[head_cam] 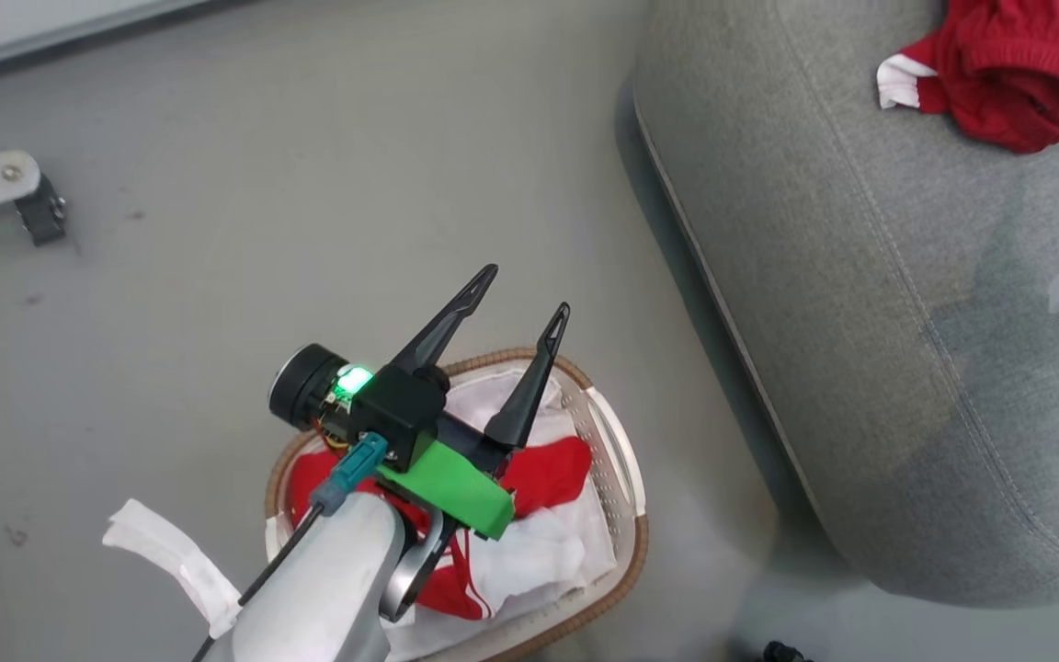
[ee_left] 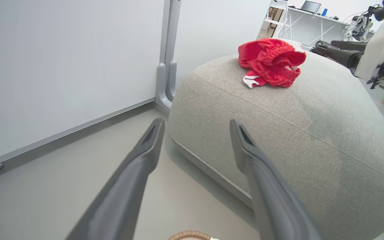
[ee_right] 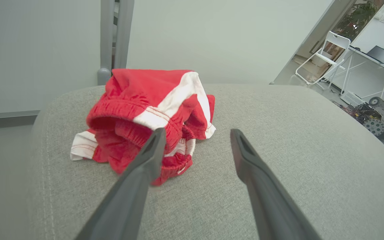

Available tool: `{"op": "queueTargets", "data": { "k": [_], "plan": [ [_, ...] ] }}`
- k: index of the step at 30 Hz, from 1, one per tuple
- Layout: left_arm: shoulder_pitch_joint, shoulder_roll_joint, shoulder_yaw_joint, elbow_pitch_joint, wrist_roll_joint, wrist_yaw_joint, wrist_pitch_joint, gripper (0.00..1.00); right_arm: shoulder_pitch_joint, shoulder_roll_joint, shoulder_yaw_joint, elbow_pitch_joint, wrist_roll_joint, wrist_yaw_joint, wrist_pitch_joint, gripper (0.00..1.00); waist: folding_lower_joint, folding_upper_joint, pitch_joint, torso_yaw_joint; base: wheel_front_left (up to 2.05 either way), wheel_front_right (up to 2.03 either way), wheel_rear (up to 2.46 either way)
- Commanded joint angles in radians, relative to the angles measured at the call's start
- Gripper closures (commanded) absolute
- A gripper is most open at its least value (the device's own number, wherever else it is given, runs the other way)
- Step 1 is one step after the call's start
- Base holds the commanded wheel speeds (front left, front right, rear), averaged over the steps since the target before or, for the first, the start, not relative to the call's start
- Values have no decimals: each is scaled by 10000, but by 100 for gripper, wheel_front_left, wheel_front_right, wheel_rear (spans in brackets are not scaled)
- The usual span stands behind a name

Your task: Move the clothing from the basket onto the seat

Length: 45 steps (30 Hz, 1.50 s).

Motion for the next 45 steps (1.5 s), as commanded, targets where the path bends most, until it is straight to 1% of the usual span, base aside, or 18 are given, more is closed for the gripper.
{"op": "queueTargets", "data": {
  "k": [1, 8, 14, 19, 23, 27, 30, 33, 36, 39, 45],
  "plan": [
    [227, -68, 142, 32, -17, -33, -8, 0, 93, -193, 130, -41, 77, -14, -25, 0, 0, 0, -867, 366, 0, 0, 0],
    [905, -457, 999, 95, -224, -88, -8, 0, -151, -415, 1043, 156, 407, -12, -25, 0, 0, 0, -2040, 999, 0, 0, 0],
    [1557, -671, 1778, 237, -235, -119, -8, 0, -59, 10, 1975, 206, 843, -14, -25, 0, 0, 0, -2702, 1527, 0, 0, 0],
    [2021, -746, 2648, 313, -131, -78, -8, 0, 378, 533, 2670, 48, 1467, -14, -25, 0, 0, 0, -3057, 1926, 0, 0, 0],
    [2329, -791, 3296, 309, -147, -58, -8, 0, 873, 783, 3205, -74, 1883, -12, -25, 0, 0, 0, -3246, 2203, 0, 0, 0],
    [2657, -810, 3995, 236, -102, -52, -8, 0, 1477, 938, 3684, -388, 2168, -14, -25, 0, 0, 0, -3436, 2429, 0, 0, 0],
    [2966, -821, 4471, 165, 2, -51, -8, 0, 2032, 979, 3830, -739, 2436, -14, -25, 0, 0, 0, -3573, 2550, 0, 0, 0],
    [3315, -829, 4876, 73, 71, -57, -8, 0, 2693, 1001, 4148, -1118, 3135, -12, -25, 0, 0, 0, -3733, 2672, 0, 0, 0],
    [3722, -828, 5081, 4, -83, -72, -8, 0, 3548, 995, 4375, -1471, 3814, -12, -25, 0, 0, 0, -3934, 2792, 0, 0, 0],
    [3996, -825, 5123, -7, -170, -77, -8, 0, 4122, 998, 4601, -1658, 4224, -12, -25, 0, 0, 0, -4072, 2819, 0, 0, 0],
    [4359, -827, 5083, 3, -323, -35, -8, 0, 4949, 997, 4900, -1867, 4540, -12, -25, 0, 0, 0, -4330, 2830, 0, 0, 0]
  ]
}}
